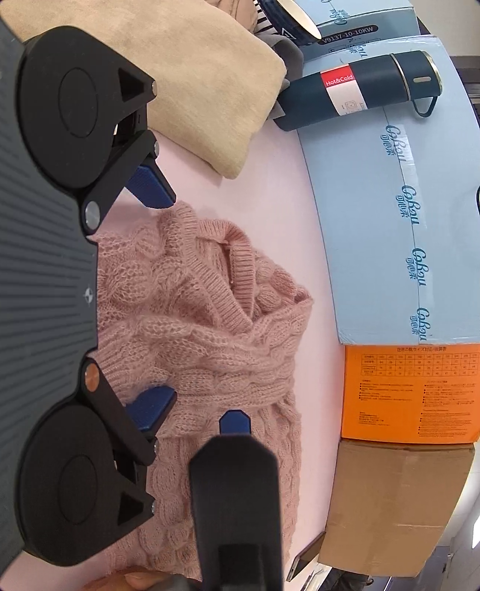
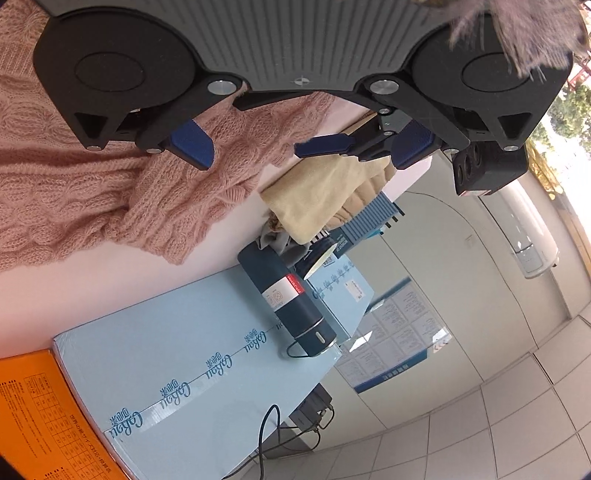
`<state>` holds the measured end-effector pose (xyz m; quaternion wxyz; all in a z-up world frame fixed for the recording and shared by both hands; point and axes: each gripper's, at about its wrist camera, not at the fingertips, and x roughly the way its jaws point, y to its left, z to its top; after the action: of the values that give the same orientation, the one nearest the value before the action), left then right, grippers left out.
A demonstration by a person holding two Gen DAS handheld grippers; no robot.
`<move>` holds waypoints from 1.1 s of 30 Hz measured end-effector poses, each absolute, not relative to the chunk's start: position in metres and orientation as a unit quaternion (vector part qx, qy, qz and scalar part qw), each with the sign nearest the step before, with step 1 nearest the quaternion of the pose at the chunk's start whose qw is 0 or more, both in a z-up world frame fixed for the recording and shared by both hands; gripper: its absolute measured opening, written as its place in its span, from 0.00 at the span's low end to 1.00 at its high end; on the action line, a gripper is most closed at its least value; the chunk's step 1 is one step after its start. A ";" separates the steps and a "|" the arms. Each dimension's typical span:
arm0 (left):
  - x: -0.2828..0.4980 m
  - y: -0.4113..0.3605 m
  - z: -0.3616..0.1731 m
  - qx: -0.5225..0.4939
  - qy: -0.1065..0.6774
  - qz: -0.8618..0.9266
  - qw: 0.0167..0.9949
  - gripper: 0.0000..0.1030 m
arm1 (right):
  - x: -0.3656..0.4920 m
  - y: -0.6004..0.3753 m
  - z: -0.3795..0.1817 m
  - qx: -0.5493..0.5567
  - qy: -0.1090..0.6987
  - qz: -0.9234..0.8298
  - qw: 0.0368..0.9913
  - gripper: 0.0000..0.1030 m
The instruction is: Fold clothes
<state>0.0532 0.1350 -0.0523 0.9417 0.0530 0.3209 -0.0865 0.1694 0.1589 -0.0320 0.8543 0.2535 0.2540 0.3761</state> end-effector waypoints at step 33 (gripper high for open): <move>0.046 0.145 -0.048 0.042 0.301 -0.064 0.950 1.00 | 0.046 0.140 0.003 -0.023 0.213 0.366 0.906 1.00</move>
<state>0.0460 0.1449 -0.0483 0.9505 0.0421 0.3012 -0.0638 0.0457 0.1396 0.0034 0.9056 -0.0228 0.2131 0.3660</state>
